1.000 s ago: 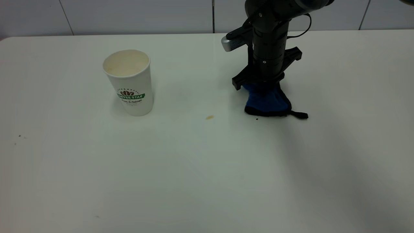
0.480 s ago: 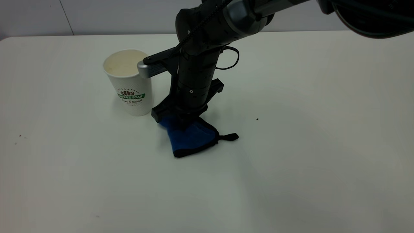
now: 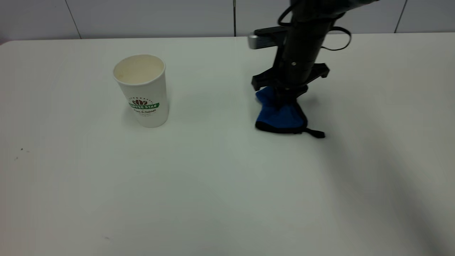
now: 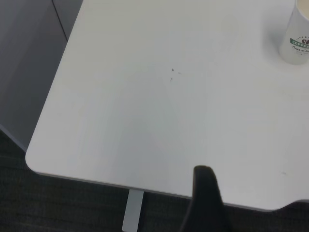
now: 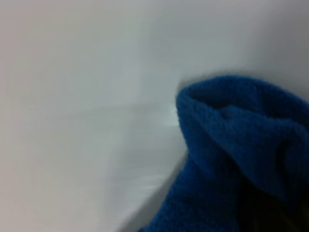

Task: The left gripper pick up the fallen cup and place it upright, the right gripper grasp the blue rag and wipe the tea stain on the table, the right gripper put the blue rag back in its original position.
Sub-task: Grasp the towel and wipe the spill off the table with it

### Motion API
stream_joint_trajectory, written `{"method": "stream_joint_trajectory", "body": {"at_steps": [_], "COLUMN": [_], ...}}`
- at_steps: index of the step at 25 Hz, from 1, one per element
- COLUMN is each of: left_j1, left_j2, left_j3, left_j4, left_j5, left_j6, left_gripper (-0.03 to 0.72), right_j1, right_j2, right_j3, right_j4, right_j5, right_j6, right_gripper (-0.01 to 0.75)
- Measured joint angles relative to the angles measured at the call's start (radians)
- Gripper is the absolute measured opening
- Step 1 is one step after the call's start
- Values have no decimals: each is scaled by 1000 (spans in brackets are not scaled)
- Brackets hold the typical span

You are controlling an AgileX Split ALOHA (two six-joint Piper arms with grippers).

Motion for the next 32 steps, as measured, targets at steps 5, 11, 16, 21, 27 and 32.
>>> {"method": "stream_joint_trajectory", "body": {"at_steps": [5, 11, 16, 21, 27, 32], "left_j1": [0, 0, 0, 0, 0, 0], "left_j2": [0, 0, 0, 0, 0, 0], "left_j3": [0, 0, 0, 0, 0, 0], "left_j4": [0, 0, 0, 0, 0, 0], "left_j5": [0, 0, 0, 0, 0, 0], "left_j6": [0, 0, 0, 0, 0, -2], "left_gripper": [577, 577, 577, 577, 577, 577], "right_j1": [-29, -34, -68, -142, -247, -279], "right_j2": [-8, -8, -8, -9, -22, -110], "right_j3": [0, 0, 0, 0, 1, 1], "right_j4": [1, -34, -61, -57, -50, -26], "right_j5": [11, 14, 33, 60, 99, 217], "right_j6": [-54, -56, -57, -61, -71, -105], "right_gripper": [231, 450, 518, 525, 526, 572]}}
